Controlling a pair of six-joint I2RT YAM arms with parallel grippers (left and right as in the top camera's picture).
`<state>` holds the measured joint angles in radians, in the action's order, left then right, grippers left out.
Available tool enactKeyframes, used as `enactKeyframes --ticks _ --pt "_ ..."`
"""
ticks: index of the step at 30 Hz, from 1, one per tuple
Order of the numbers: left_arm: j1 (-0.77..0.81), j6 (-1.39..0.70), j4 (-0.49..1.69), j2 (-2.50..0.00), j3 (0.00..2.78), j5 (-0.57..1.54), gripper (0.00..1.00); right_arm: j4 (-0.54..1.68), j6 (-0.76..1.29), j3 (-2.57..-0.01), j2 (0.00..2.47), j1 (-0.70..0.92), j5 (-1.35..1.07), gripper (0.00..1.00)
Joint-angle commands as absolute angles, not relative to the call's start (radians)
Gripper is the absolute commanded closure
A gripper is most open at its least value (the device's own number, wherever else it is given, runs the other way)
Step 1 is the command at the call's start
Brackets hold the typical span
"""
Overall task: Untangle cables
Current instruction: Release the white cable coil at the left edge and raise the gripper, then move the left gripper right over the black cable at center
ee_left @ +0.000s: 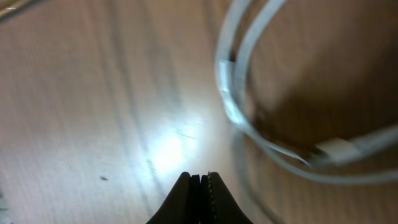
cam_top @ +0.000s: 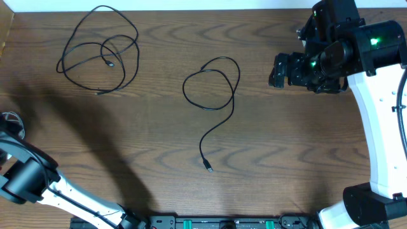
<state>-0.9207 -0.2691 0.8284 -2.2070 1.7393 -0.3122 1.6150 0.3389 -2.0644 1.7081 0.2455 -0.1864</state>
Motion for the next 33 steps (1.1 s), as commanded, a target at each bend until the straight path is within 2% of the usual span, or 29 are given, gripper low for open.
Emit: enactKeyframes --ticks 1,6,10,13,16,21,23,27,29,31,33 --pt "-0.926 -0.292 0.816 -2.210 1.739 -0.356 0.92 1.616 0.328 -2.066 1.698 0.250 -0.183 0.01" --pt "-0.905 -0.294 0.801 -2.157 1.763 -0.307 0.92 1.616 0.328 -2.066 1.698 0.250 -0.183 0.01" --pt "-0.884 -0.295 0.785 -2.077 1.766 -0.121 0.92 1.616 0.328 -2.066 1.698 0.250 -0.183 0.01" --pt "-0.876 -0.377 0.780 -2.017 1.766 0.015 0.92 1.616 0.328 -2.066 1.698 0.250 -0.183 0.01" --pt "-0.866 -0.448 0.780 -1.969 1.766 0.187 0.92 1.616 0.328 -2.066 1.698 0.250 -0.183 0.01" --pt "-0.822 -0.455 0.792 -1.941 1.766 0.614 0.92 1.616 0.328 -2.066 1.698 0.250 -0.183 0.01" --pt "-0.786 -0.453 0.826 -1.941 1.760 0.760 0.84 1.616 0.328 -2.066 1.698 0.250 -0.183 0.01" --pt "-0.651 -0.368 0.861 -1.941 1.733 0.987 0.49 1.616 0.328 -2.066 1.698 0.250 -0.183 0.01" --pt "-0.558 -0.331 0.912 -1.941 1.724 0.989 0.33 1.616 0.328 -2.066 1.698 0.250 -0.183 0.01" --pt "-0.445 -0.295 0.966 -1.942 1.719 0.928 0.30 1.616 0.328 -2.066 1.698 0.250 -0.183 0.01" --pt "-0.302 -0.297 1.005 -1.942 1.718 0.741 0.30 1.616 0.328 -2.066 1.698 0.250 -0.183 0.01"
